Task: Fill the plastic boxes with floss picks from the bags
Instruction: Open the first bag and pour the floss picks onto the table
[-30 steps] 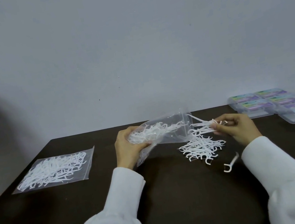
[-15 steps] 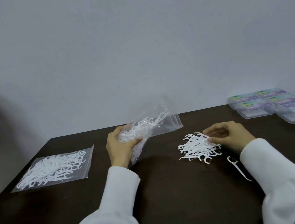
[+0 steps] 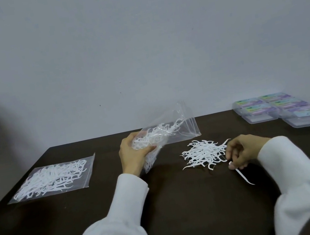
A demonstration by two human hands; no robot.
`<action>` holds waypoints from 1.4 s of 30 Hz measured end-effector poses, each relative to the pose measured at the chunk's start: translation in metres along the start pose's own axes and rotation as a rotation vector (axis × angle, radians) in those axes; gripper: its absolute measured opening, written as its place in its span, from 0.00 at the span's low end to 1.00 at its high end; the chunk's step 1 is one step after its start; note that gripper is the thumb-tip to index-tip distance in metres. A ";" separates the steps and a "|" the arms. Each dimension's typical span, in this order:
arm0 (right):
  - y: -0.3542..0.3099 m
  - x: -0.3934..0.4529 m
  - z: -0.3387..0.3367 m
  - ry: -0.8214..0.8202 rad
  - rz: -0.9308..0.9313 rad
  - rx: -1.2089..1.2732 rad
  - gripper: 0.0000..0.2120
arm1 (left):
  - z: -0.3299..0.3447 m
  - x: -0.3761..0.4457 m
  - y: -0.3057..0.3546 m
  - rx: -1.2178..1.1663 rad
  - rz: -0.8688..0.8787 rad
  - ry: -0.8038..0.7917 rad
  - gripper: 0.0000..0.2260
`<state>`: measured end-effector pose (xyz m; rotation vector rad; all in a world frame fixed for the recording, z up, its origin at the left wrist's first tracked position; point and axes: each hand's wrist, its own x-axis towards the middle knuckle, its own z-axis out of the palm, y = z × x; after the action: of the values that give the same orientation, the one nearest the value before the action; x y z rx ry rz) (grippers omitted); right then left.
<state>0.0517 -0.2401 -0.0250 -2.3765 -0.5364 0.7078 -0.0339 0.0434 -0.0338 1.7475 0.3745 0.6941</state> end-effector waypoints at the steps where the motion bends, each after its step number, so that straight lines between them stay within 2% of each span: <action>1: -0.001 0.001 0.001 0.022 -0.016 0.031 0.09 | 0.001 -0.001 0.001 -0.002 0.011 -0.004 0.22; 7: -0.013 0.005 0.014 0.231 -0.209 0.126 0.04 | 0.000 0.001 -0.002 -0.019 0.004 -0.028 0.22; 11: -0.025 0.004 0.020 0.585 -0.344 0.111 0.05 | 0.001 0.000 -0.001 -0.020 0.025 -0.093 0.23; 14: -0.037 -0.002 0.022 0.715 -0.559 0.262 0.08 | 0.001 -0.002 0.001 0.020 0.085 -0.174 0.23; 16: -0.043 -0.003 0.023 0.690 -0.621 0.301 0.08 | 0.003 -0.005 0.002 0.049 0.127 -0.212 0.25; 18: -0.042 -0.001 0.025 0.664 -0.591 0.202 0.07 | 0.005 -0.006 0.003 0.066 0.162 -0.246 0.26; 21: -0.040 0.003 0.028 0.686 -0.575 0.002 0.10 | 0.005 -0.006 0.005 0.065 0.188 -0.296 0.26; 24: -0.042 0.001 0.029 0.640 -0.591 -0.033 0.17 | 0.004 -0.007 0.009 0.058 0.169 -0.361 0.26; 29: -0.036 0.010 0.034 0.560 -0.427 -0.325 0.23 | 0.006 -0.013 0.015 0.021 0.155 -0.480 0.25; 33: -0.040 0.007 0.034 0.605 -0.475 -0.361 0.20 | 0.006 -0.013 0.018 0.009 0.156 -0.497 0.24; 38: -0.046 0.005 0.035 0.465 -0.360 -0.217 0.20 | 0.007 -0.009 0.012 0.081 0.171 -0.470 0.24; 42: -0.050 0.004 0.038 0.433 -0.369 -0.095 0.21 | 0.008 -0.007 0.007 0.107 0.162 -0.477 0.25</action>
<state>0.0219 -0.1849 -0.0202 -2.3252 -0.7964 0.0017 -0.0354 0.0315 -0.0299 1.9915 -0.0596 0.3537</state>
